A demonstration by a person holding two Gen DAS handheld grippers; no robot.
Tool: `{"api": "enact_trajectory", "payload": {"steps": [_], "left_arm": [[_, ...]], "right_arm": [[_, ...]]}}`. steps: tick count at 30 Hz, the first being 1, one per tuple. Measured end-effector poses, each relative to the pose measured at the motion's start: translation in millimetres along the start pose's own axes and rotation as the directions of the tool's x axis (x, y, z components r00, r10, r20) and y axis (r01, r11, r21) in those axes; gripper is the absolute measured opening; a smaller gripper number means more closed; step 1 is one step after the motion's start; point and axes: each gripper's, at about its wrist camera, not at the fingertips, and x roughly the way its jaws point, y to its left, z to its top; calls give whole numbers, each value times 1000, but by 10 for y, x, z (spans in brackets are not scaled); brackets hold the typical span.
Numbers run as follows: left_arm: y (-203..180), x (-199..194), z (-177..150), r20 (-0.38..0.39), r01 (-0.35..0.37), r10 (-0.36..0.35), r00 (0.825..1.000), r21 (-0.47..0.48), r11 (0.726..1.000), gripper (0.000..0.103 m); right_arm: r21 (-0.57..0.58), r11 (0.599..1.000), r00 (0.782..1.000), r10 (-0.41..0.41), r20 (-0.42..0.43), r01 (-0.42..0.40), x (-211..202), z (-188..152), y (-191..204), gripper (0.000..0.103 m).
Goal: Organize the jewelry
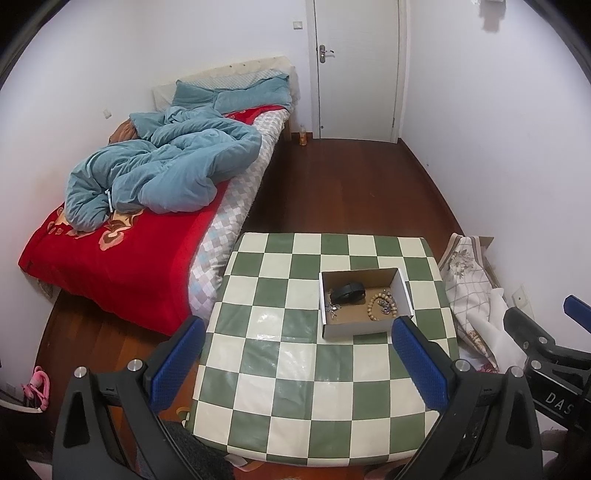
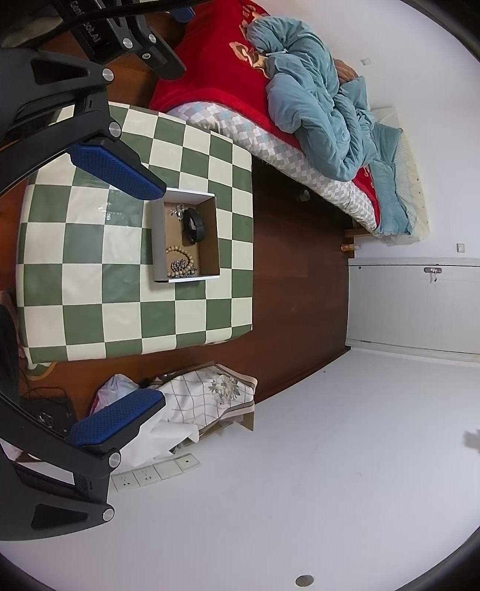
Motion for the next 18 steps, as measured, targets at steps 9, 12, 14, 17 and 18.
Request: {"api": "enact_trajectory", "payload": {"steps": [9, 12, 14, 17, 18], "left_arm": [[-7, -14, 8, 4, 3, -3, 1000, -1, 1000, 103], [-20, -23, 20, 7, 5, -5, 1000, 1, 1000, 103], [-16, -39, 30, 11, 5, -5, 1000, -1, 1000, 103], [-21, -49, 36, 12, 6, -6, 1000, 1, 1000, 103], [-14, -46, 33, 12, 4, -4, 1000, 0, 1000, 103]], "right_arm": [[1, 1000, 1000, 4, 1, -4, -15, 4, 7, 103], [2, 1000, 1000, 4, 5, -4, -32, 4, 19, 103], [4, 1000, 1000, 4, 9, -4, -51, 10, 23, 103], [6, 1000, 1000, 4, 14, -4, -71, 23, 20, 103], [7, 1000, 1000, 5, 15, -5, -75, 25, 16, 103]]}}
